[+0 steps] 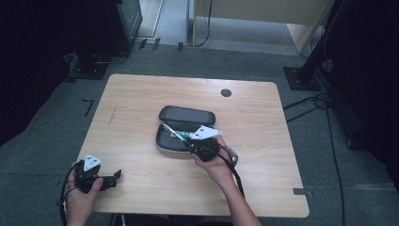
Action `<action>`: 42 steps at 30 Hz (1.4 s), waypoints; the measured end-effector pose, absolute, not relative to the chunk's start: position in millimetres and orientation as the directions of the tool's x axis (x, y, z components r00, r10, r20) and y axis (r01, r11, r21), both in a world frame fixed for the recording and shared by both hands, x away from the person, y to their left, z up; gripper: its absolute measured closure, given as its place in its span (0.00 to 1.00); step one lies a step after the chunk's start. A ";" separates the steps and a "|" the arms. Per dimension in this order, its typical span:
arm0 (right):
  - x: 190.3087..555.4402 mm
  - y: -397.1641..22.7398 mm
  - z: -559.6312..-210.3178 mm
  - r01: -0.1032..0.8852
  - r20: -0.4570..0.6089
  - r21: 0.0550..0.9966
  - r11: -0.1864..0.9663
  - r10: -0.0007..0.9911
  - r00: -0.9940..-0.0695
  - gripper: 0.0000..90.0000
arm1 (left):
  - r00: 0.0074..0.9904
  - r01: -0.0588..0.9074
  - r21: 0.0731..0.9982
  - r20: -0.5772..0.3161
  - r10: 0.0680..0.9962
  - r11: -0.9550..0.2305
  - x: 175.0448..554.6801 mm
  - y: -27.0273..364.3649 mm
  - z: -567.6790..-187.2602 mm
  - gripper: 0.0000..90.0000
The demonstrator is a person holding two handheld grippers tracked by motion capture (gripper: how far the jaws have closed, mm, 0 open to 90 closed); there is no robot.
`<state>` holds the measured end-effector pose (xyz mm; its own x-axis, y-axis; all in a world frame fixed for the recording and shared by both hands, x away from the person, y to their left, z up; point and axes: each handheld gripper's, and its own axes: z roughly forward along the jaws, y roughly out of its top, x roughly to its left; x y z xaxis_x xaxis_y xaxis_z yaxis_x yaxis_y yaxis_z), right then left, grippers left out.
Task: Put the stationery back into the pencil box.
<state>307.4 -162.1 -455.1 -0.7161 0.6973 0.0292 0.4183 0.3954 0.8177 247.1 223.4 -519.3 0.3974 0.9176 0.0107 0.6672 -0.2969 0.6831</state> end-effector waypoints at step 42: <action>353.9 -177.4 -473.7 0.504 -0.059 0.732 0.457 0.781 -0.622 0.85 | 0.397 0.667 0.683 0.011 0.918 -0.296 247.1 223.4 -519.3 0.00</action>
<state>353.9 -177.4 -473.7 -0.6219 0.7808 -0.0593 0.5043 0.4573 0.7325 247.1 223.4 -519.3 0.3968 0.9178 0.0106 0.6672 -0.2963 0.6834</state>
